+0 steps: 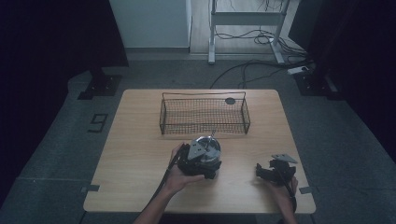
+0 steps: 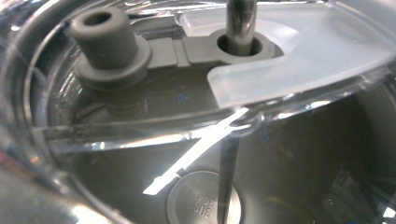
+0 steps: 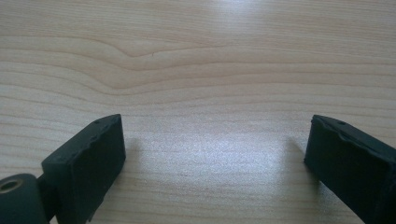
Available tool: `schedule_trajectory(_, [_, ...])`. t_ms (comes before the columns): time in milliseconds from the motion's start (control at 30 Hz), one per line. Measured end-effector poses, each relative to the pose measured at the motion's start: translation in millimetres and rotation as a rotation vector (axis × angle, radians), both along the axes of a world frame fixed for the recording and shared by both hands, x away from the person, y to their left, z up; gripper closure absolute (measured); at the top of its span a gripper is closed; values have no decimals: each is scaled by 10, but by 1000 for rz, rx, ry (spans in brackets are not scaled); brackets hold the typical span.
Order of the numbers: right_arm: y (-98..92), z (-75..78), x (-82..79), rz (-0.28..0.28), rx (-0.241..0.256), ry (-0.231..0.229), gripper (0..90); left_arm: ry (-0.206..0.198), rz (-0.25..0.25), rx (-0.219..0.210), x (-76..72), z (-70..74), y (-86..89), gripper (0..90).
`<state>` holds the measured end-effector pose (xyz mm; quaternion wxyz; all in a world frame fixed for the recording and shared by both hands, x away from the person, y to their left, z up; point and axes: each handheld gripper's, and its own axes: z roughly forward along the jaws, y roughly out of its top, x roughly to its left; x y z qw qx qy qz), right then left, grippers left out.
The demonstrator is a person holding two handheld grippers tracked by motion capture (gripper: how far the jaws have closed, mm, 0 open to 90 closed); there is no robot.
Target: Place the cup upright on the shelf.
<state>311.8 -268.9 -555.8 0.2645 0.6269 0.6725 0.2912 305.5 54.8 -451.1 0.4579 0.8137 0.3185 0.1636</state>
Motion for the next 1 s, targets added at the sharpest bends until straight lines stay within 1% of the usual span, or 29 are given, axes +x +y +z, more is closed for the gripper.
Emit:
schedule_trajectory(367, [0,0,0,0,0,0,49,-3,35,-2,69,75,161,44])
schedule_trajectory(667, [1,0,0,-1,1,-1,50,-19,45,-4,110,155,249,44])
schedule_trajectory(1000, [0,0,0,-2,0,-2,52,-18,58,-20,187,230,338,44])
